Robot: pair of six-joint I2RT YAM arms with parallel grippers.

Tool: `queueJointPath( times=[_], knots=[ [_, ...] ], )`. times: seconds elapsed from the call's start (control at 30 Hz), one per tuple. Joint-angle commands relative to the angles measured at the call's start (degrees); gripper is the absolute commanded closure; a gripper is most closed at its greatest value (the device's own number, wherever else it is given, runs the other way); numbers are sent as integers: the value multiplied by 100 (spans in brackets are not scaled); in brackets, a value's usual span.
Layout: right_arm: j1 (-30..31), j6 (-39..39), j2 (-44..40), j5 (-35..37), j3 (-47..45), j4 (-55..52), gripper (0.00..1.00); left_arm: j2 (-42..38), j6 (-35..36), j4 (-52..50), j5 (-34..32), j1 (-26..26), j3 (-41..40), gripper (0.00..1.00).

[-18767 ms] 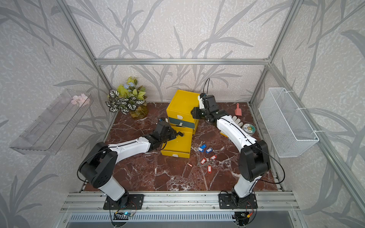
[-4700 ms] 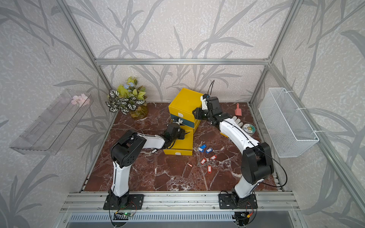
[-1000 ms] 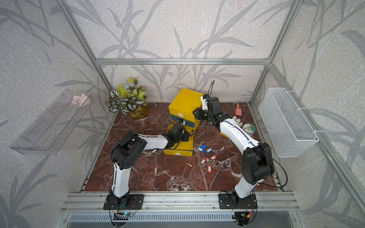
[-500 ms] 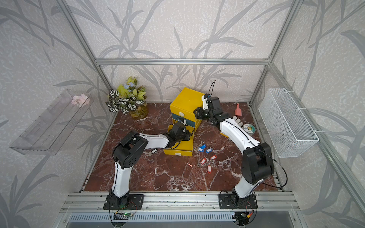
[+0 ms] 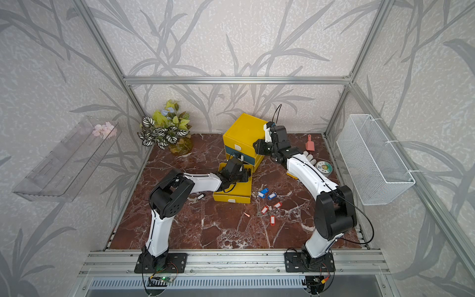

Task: Take the keys out of the drawer
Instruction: Pick up the key from the drawer.

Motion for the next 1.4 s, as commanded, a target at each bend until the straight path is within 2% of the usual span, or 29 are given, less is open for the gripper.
queueJointPath(
  times=[0.0, 0.07, 0.2, 0.63, 0.83, 1.37],
  knots=[
    [198, -324, 212, -576, -211, -1054, 62, 177, 151, 216, 310, -78, 237, 88],
    [198, -324, 212, -574, -206, -1048, 62, 230, 158, 104, 315, -88, 319, 88],
    [194, -342, 212, -550, -203, -1089, 62, 300, 107, 21, 353, -104, 386, 82],
    [189, -332, 212, -539, -212, -1091, 62, 191, 110, 77, 257, -114, 295, 93],
    [190, -337, 131, -504, -212, -1135, 62, -194, 237, 61, 79, -114, 80, 100],
    [190, -350, -44, -358, -107, -1258, 60, -1301, 275, 64, -144, -114, -790, 100]
  ],
)
